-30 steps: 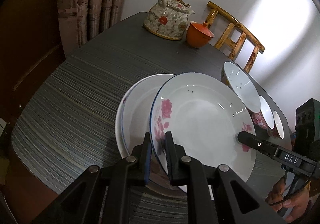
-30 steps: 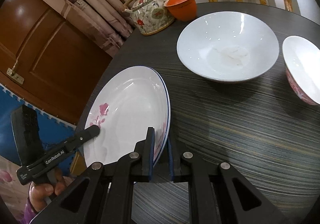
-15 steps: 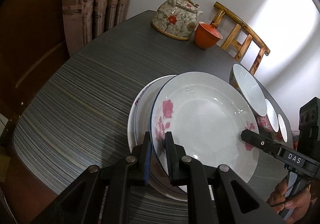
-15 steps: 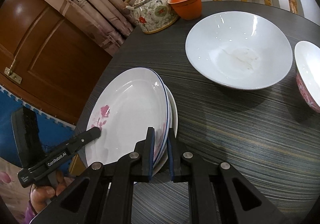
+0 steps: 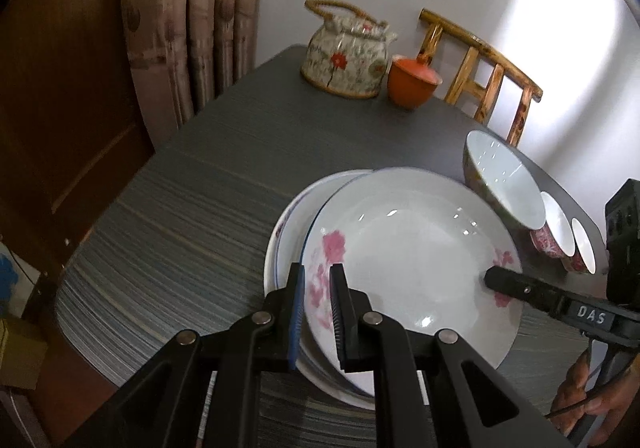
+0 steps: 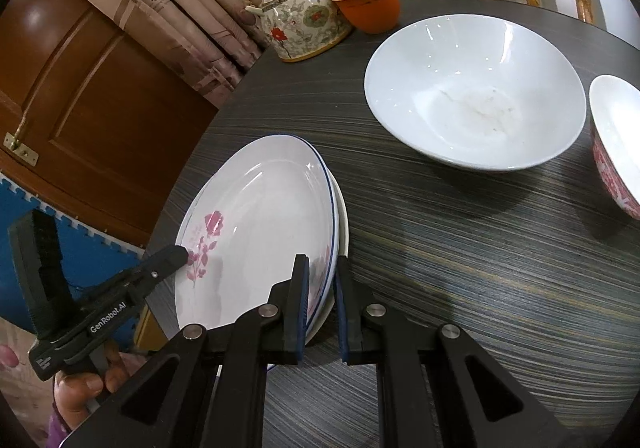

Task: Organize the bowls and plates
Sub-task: 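Carry the smaller plate over the plate stack and lower it on top, then open both grippers and lift away from the plate stack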

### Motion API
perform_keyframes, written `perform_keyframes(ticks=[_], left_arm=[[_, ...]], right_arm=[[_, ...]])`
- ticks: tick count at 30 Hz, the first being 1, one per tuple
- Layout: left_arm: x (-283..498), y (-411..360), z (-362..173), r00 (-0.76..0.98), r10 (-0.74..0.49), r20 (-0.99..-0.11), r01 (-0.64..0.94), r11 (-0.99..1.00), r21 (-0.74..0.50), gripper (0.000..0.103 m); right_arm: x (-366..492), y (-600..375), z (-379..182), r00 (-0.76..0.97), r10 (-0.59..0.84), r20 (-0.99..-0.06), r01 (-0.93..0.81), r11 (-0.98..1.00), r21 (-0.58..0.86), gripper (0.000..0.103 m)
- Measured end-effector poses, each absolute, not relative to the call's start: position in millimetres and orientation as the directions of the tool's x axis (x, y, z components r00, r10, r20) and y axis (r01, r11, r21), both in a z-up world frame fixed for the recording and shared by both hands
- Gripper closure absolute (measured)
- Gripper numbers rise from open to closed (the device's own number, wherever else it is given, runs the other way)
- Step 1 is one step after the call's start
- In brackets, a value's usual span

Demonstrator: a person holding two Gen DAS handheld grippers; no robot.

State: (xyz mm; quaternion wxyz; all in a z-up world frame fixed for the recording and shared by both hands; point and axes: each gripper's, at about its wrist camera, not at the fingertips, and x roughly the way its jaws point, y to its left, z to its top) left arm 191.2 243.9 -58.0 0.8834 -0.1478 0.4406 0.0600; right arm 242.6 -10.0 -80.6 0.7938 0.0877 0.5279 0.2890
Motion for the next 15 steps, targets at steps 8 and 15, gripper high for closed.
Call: perform_keyframes(ticks=[8,15], left_arm=[[187,258,-52,0.630,0.013,-0.776,-0.293,0.930,-0.223,0.090],[189,254,-53,0.623,-0.001,-0.782,-0.269,0.939,-0.215,0.090]], right_arm=[[243,-6,-78,0.276,0.553,-0.786,-0.371,0.816,0.444,0.091],[240,2,-76,0.288,0.524,-0.801,-0.395,0.827,0.400,0.084]])
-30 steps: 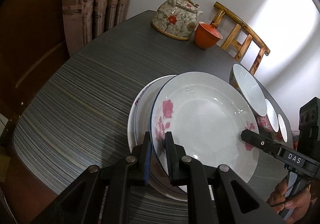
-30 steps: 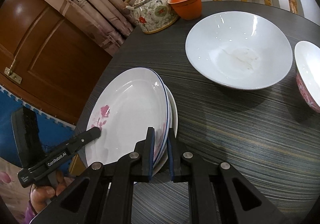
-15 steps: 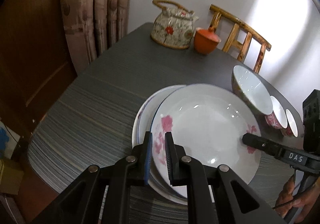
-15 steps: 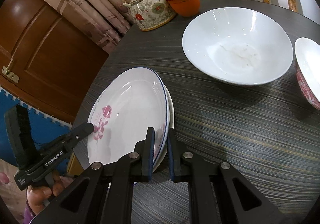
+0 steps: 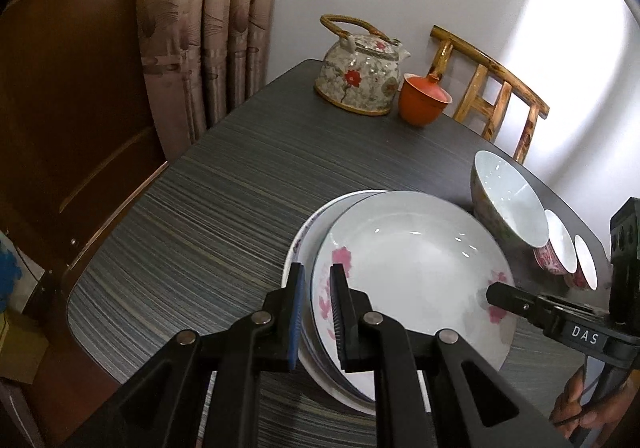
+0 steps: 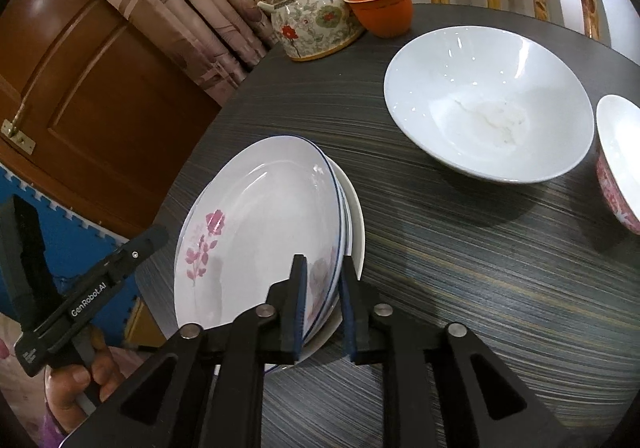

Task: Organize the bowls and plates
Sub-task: 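Open both grippers and lift away from the plate stack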

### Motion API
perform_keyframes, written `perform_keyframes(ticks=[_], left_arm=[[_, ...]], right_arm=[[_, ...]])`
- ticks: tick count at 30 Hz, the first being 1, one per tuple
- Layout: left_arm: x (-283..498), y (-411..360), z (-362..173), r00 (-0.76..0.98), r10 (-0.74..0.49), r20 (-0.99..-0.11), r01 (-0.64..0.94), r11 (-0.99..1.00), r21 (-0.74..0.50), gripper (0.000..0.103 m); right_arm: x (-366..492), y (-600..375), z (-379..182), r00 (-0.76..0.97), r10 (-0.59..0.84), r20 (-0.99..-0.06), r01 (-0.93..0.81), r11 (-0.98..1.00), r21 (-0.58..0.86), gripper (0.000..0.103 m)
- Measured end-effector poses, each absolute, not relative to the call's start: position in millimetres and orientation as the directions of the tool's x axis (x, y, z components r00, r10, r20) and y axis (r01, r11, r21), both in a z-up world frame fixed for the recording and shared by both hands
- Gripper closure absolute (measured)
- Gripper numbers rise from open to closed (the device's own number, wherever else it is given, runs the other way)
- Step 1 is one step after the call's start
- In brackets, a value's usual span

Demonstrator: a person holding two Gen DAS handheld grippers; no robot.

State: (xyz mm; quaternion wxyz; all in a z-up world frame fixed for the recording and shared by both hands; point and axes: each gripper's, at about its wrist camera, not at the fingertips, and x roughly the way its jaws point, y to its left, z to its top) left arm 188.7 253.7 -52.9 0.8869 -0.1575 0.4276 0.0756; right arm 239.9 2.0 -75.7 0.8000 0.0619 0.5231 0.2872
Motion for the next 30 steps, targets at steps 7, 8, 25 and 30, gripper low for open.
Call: perform_keyframes(ticks=[7,8,25,30], left_arm=[[190,253,-55,0.620,-0.007,-0.785,-0.265,0.940,-0.217,0.090],[190,253,-55,0.620,-0.007,-0.784,-0.263,0.940,-0.216,0.089],[192,232,-57,0.609,-0.004,-0.793,-0.205,0.965,-0.162,0.083],[189,215,-56,0.614,0.006,-0.789,-0.164,0.979,-0.121,0.083]], right_arm=[[236,-5,-66,0.347,0.508,-0.788,-0.409,0.838,0.360,0.080],[236,-5,-64,0.348,0.512,-0.785,-0.411,0.836,0.363,0.080],[212,-76,-97,0.455,0.407,-0.793,-0.299,0.908,0.294,0.076],[209,-123,-109,0.473,0.398,-0.786,-0.195,0.918,0.346,0.075]])
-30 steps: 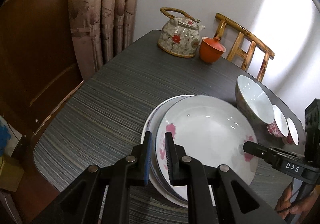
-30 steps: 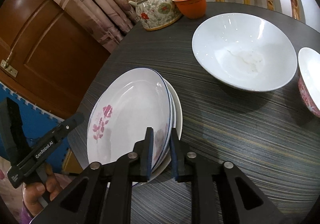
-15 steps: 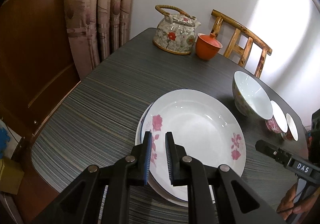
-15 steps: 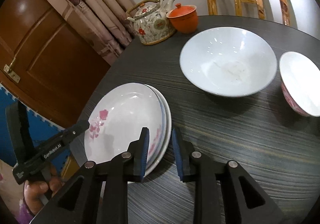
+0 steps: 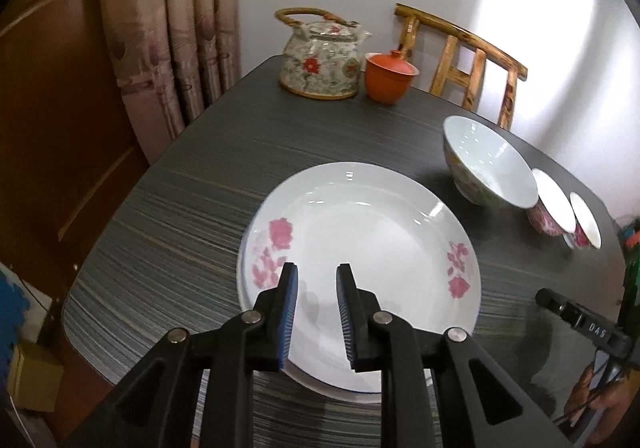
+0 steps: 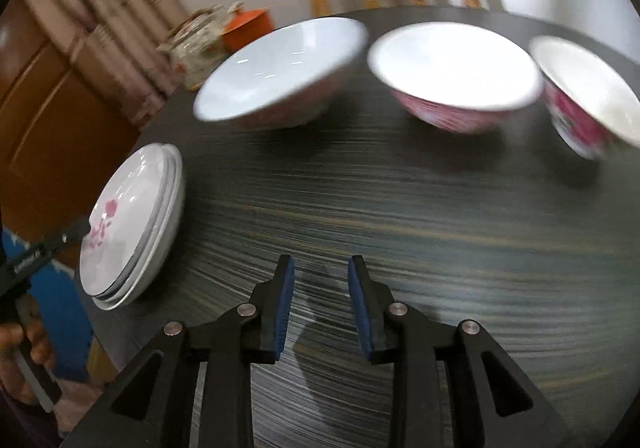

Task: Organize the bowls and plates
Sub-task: 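Open both grippers and lift away from the plate stack, then move both grippers to the rim of the large plain white bowl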

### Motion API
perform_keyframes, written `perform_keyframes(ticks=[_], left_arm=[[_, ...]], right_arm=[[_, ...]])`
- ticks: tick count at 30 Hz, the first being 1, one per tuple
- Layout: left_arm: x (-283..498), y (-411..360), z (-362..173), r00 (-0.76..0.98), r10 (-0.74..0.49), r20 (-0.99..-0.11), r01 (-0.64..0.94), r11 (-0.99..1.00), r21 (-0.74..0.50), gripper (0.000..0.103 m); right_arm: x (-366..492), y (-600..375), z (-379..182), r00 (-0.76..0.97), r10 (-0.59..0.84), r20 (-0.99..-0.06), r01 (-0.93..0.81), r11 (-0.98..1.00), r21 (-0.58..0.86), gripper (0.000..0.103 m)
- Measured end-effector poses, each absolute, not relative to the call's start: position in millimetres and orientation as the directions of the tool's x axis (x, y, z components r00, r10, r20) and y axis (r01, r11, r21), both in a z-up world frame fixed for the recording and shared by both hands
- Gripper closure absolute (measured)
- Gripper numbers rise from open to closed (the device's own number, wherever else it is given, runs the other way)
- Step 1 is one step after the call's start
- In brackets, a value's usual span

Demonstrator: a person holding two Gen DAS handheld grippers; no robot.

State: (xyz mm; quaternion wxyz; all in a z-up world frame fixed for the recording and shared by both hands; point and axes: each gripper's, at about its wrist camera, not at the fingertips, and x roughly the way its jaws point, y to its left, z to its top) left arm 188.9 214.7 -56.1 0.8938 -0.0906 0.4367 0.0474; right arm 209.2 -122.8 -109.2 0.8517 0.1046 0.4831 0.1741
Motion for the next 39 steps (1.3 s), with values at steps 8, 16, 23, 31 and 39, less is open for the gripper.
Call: perform_keyframes(ticks=[8,16,23,31,39], left_arm=[[190,176,-48,0.619,0.024,-0.785,-0.062,0.998,-0.019,0.082],[220,148,-38,0.617,-0.032,-0.786,0.015,0.999,-0.029,0.079],[275,123,-29,0.562,-0.179,-0.808,0.084,0.984,-0.159,0.078],[360,109,-29,0.502,-0.254,-0.827,0.095,0.966,-0.239,0.071],[406,108,-52,0.447,-0.304,-0.842,0.113,0.952,-0.284,0.068]], right_arm=[[201,-139,-112,0.484,0.438,-0.758,-0.180,0.897,0.403,0.072],[205,-152,-93,0.485,0.531,-0.695,-0.158,0.835,0.528,0.071],[228,-165,-76,0.489,0.647,-0.585,-0.062,0.695,0.716,0.071],[266,-155,-74,0.484,0.700,-0.526,0.021,0.591,0.806,0.071],[296,-151,-86,0.481,0.677,-0.557,0.145,0.565,0.812,0.071]])
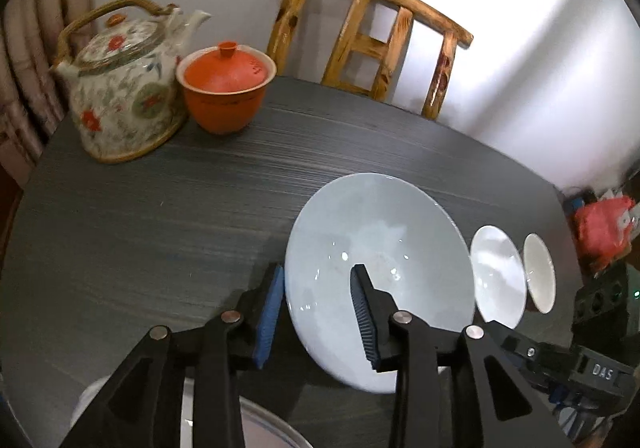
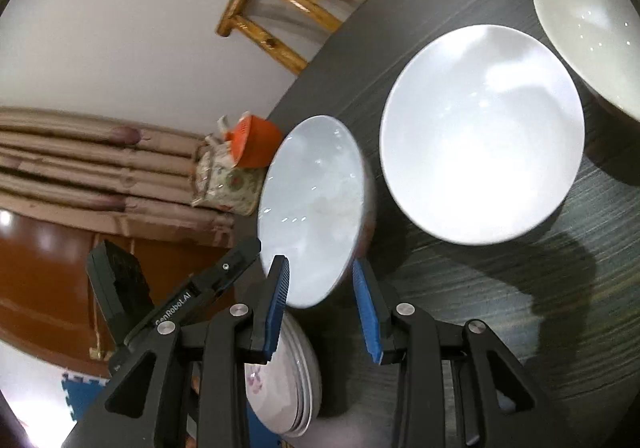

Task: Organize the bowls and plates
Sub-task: 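Move both grippers to the rim of the large plain white bowl, then grip the white bowl rim with both grippers and lift it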

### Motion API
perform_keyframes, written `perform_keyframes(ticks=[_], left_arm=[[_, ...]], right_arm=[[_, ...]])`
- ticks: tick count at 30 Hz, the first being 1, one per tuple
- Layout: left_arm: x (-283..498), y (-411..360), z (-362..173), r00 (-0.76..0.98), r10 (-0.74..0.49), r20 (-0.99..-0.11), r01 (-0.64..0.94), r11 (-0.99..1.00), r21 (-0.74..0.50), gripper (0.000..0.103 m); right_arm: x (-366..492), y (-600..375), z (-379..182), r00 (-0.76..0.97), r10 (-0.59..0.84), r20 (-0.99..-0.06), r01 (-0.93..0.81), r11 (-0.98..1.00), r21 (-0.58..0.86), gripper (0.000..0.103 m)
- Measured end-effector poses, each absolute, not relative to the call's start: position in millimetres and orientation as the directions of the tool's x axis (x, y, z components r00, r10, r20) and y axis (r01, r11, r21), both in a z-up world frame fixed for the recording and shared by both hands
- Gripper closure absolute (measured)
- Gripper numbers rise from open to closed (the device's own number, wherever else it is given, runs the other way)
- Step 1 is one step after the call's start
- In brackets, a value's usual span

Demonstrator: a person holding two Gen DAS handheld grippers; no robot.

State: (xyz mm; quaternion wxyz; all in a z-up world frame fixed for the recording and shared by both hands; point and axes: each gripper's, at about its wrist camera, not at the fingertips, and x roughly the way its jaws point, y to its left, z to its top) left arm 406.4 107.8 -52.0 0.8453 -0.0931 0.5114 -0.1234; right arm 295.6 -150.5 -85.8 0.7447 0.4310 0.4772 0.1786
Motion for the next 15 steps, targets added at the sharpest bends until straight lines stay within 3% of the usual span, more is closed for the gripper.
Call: perform_keyframes(ticks=[12,14,15], left_arm=[[441,89,-78,0.419,-0.275,-0.865,0.185,0.959,-0.215,0.068],[441,87,-81,0.435,-0.231,-0.870,0.182,0.969,-0.167,0.077],[439,88,-82,0.444,-0.208,-0.872,0.176,0.974,-0.142,0.086]], right_arm=[[317,-145,-103,0.461,0.644,-0.610,0.193,0.598,0.778,0.070],[320,-141,-105,0.451,0.640,-0.622,0.188,0.614,0.767,0.072],[322,-139,-105,0.447,0.630,-0.635,0.184,0.630,0.754,0.074]])
